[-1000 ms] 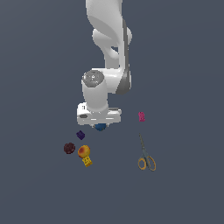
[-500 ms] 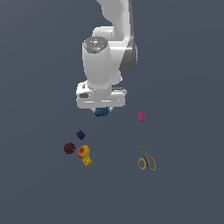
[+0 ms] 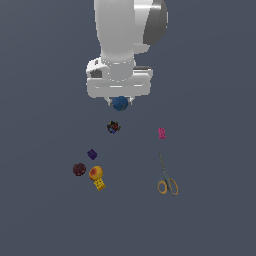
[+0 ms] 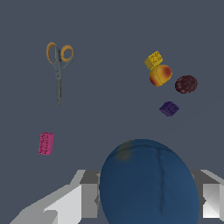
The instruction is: Pick up a designated object from a clutter of objects.
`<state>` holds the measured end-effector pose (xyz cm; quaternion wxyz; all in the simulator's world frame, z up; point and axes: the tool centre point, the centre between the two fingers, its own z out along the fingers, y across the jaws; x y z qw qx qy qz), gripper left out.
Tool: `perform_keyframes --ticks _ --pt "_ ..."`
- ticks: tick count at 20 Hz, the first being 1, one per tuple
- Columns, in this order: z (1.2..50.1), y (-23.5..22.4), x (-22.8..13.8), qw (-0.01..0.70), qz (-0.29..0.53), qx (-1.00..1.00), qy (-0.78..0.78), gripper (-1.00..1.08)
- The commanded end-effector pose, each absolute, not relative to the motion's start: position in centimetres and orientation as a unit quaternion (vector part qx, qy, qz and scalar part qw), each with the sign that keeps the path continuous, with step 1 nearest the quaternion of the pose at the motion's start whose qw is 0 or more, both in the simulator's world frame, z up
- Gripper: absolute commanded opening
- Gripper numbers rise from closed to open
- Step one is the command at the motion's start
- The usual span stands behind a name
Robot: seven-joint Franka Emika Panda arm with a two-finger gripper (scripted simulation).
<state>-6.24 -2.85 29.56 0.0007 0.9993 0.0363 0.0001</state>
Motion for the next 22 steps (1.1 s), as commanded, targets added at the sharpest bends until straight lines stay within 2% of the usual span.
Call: perform_keyframes --ticks 1,12,22 --pt "32.1 -2.4 -7.0 0.001 0.000 0.999 0.036 -1.00" --pt "40.4 -1.0 -9.0 0.000 0.000 0.999 0.037 -1.00" --pt "42.9 -0.6 -9.4 0.000 0.000 0.999 0.037 -1.00"
